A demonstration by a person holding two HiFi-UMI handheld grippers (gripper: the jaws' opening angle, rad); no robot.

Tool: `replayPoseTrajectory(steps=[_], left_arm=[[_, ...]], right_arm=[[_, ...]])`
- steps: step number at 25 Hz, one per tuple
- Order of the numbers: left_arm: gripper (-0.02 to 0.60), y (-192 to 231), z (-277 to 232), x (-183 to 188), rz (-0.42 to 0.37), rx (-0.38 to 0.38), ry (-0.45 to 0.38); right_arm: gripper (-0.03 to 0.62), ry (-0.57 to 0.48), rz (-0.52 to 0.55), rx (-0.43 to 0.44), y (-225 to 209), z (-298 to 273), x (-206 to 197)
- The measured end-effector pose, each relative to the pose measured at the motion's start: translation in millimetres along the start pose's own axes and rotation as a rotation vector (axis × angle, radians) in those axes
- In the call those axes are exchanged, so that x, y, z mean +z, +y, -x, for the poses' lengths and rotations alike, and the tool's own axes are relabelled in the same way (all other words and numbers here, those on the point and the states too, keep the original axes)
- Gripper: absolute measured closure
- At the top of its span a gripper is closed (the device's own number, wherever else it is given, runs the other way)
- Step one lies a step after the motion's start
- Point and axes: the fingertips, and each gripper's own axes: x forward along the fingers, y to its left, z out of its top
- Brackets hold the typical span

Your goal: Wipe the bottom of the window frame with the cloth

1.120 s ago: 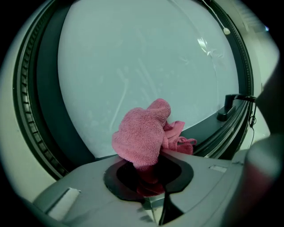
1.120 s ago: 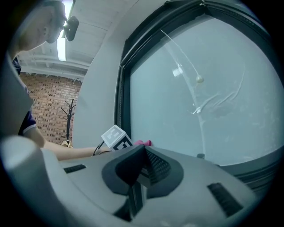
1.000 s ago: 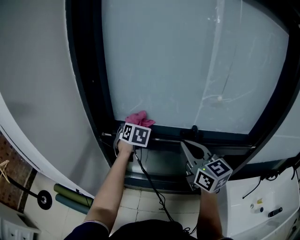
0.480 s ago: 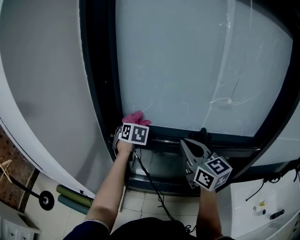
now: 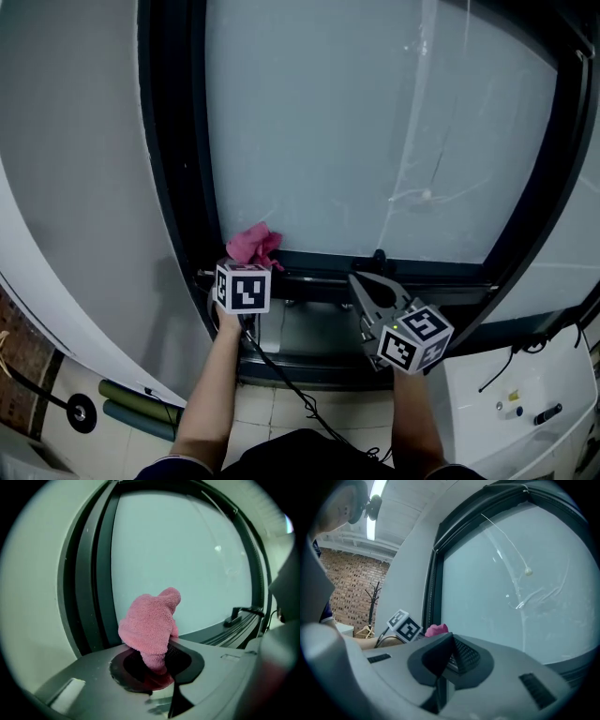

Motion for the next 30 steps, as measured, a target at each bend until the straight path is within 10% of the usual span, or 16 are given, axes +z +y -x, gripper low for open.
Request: replayPoseTrajectory(steps=[15, 30], left_arm=[[0.502, -152.3, 110.2, 10.0, 0.002, -0.360, -0.175], [0.502, -188.2, 119.5, -12.7, -0.016, -0.378, -0.131]], right_arm=[[0.594, -0.014, -0.007, -0.074, -31.9, 78.4, -1.5], [0.594, 0.016, -0.049, -0.074, -45.0, 100.4, -23.1]])
